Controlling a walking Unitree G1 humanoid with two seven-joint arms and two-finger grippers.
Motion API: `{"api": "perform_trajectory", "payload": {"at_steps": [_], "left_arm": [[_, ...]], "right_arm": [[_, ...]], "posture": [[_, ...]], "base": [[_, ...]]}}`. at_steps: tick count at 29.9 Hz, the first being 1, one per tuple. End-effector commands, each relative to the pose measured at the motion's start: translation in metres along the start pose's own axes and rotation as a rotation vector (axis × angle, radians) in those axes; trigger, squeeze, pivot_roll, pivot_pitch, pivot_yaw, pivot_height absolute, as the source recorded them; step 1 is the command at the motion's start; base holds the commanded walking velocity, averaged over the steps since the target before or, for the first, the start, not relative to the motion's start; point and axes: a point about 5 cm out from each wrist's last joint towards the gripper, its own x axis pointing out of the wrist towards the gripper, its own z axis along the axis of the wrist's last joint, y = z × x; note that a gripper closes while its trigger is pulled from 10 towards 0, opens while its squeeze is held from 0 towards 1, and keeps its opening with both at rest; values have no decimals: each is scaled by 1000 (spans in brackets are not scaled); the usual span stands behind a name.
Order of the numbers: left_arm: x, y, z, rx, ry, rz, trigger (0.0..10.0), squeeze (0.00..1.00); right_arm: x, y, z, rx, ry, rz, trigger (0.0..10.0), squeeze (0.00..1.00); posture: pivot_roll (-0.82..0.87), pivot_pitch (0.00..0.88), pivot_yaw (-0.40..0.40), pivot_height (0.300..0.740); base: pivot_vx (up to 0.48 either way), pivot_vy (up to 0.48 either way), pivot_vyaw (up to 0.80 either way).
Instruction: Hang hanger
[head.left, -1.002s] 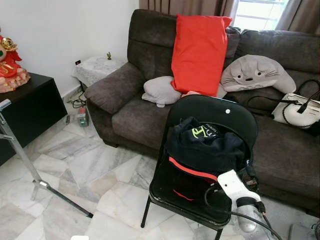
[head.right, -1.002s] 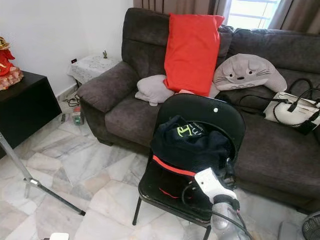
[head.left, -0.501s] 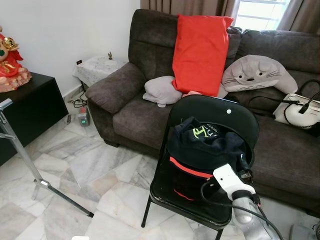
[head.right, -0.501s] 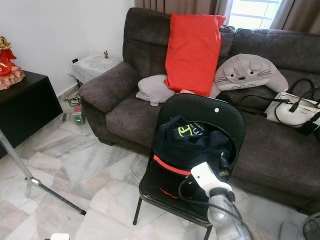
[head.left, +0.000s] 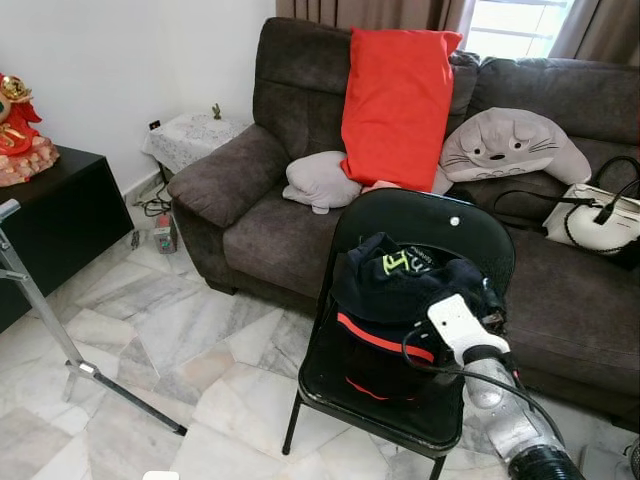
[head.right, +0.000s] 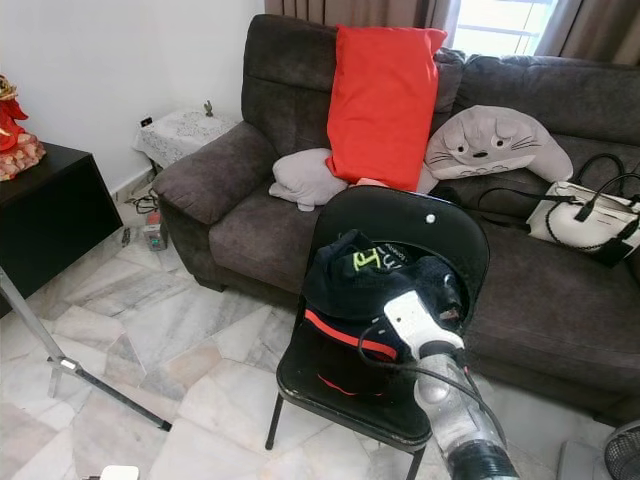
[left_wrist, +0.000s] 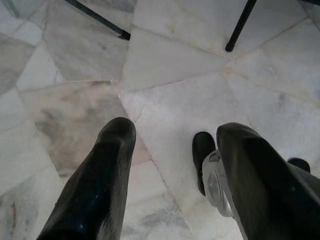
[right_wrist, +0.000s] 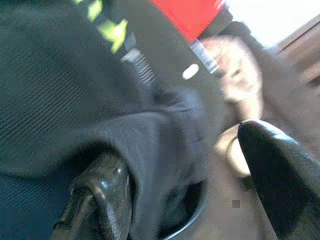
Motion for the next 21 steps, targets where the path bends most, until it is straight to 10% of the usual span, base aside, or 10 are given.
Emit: {"api": "perform_trajectory", "payload": {"at_steps": [1, 21], "left_arm": [[-2, 3, -8, 11, 39, 0, 10000, 0], [-1, -3, -6, 13, 29, -5, 10000, 0]], "right_arm": [[1, -4, -4, 0, 39, -33, 10000, 0], [8, -4, 4, 34, 63, -83, 10000, 0]], "posture": [[55, 17, 11, 740], [69, 16, 12, 740]], "base": [[0, 0, 0], [0, 0, 0]]}}
